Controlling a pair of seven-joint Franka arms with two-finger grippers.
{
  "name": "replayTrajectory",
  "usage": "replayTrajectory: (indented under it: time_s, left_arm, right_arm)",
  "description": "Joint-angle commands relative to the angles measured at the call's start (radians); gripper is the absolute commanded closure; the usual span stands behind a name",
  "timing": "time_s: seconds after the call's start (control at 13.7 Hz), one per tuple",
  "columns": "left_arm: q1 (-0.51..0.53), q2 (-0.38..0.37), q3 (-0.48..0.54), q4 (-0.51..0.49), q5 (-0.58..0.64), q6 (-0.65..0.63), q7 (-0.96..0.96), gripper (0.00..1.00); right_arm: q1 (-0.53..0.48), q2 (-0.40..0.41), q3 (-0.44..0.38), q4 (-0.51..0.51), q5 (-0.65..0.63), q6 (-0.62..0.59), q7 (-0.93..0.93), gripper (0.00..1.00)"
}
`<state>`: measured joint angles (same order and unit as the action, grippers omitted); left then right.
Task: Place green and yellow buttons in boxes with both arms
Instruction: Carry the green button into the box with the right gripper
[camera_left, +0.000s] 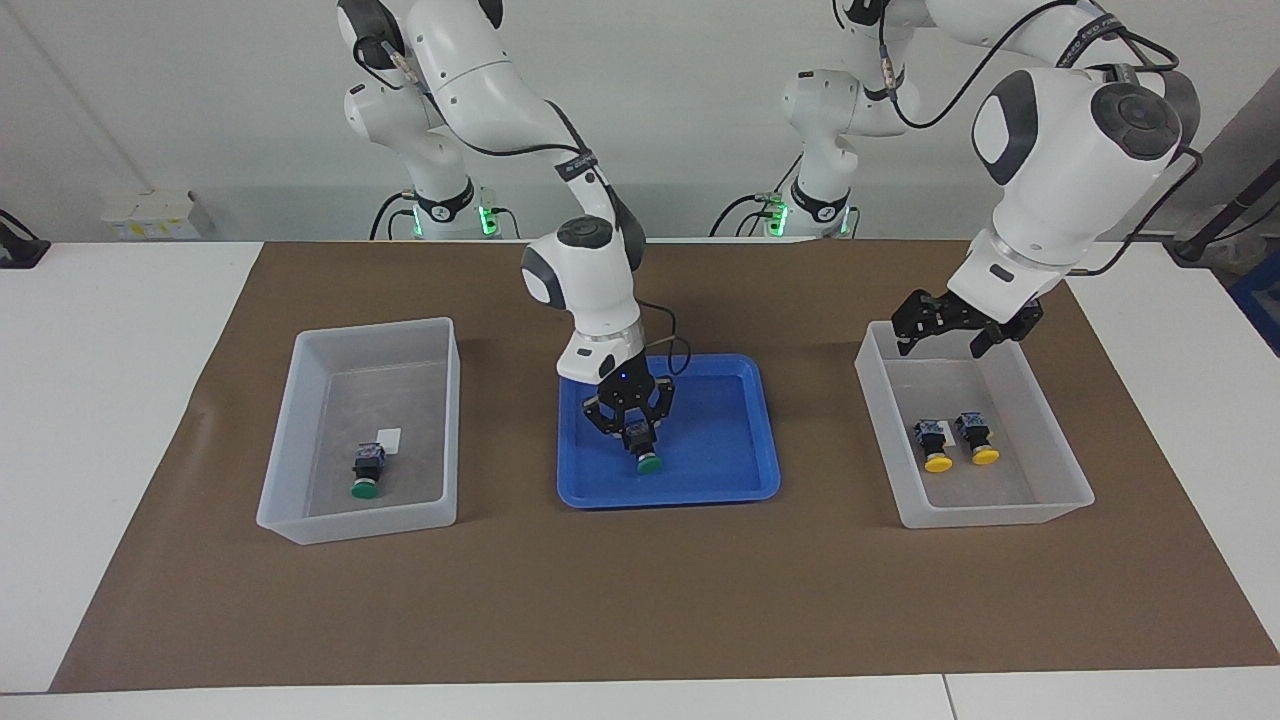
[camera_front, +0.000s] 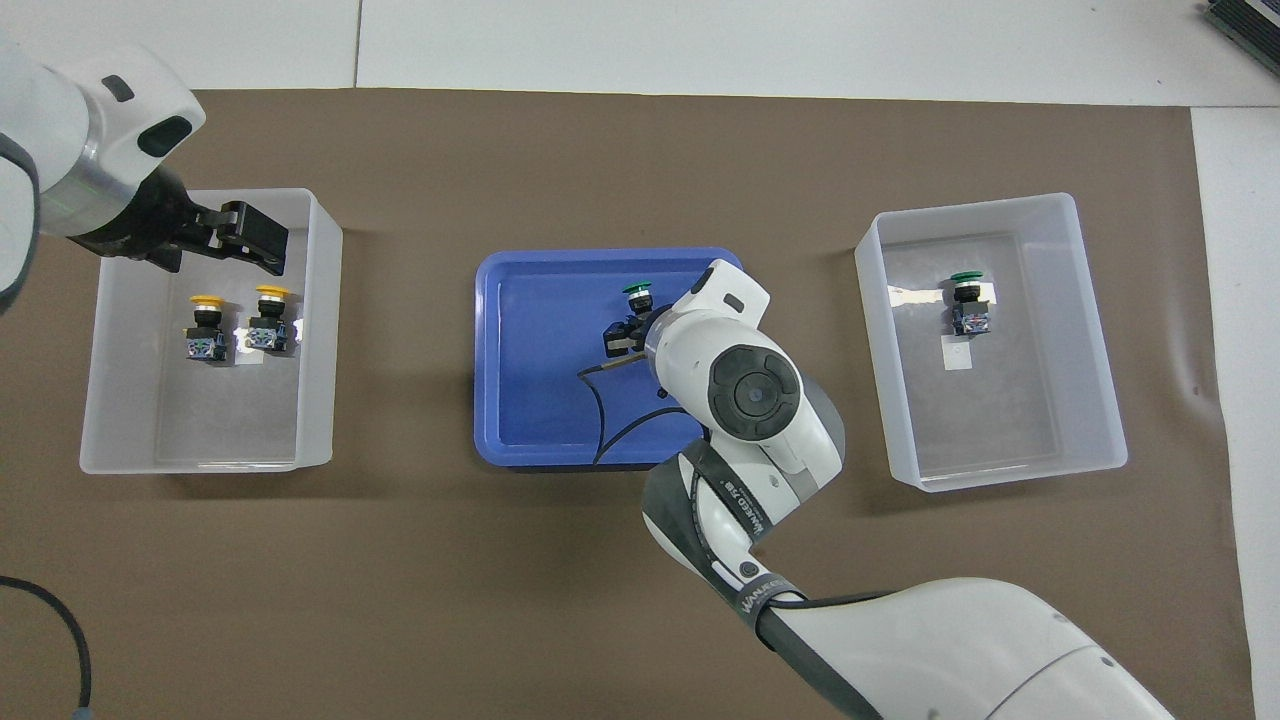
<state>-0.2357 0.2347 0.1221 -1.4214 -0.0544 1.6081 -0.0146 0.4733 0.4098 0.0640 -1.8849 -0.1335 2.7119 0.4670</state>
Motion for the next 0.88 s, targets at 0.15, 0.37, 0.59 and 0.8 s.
replayTrajectory:
  time_s: [0.15,0.37,0.59,0.8]
  left_arm:
    - [0.006,-0.067,-0.006,-0.117,0.018,0.032,0.002,0.0]
    - [0.009,-0.074,-0.004,-0.131,0.018,0.05,-0.008,0.0]
    - [0.007,-0.074,-0.006,-0.131,0.018,0.049,-0.008,0.0]
    - [0.007,-0.074,-0.004,-0.131,0.018,0.049,-0.008,0.0]
  right_arm:
    - [-0.117,-0.21,0.007,-0.069,-0.026,-0.168,0.01,1.0]
    - [-0.209,-0.31,0.007,-0.124,-0.023,-0.265,-0.108,1.0]
    - [-0.303,-0.351,0.007,-0.132,-0.014,-0.366,-0.246,1.0]
    - [-0.381,-0.351,0.008,-0.143,-0.008,-0.366,-0.356,1.0]
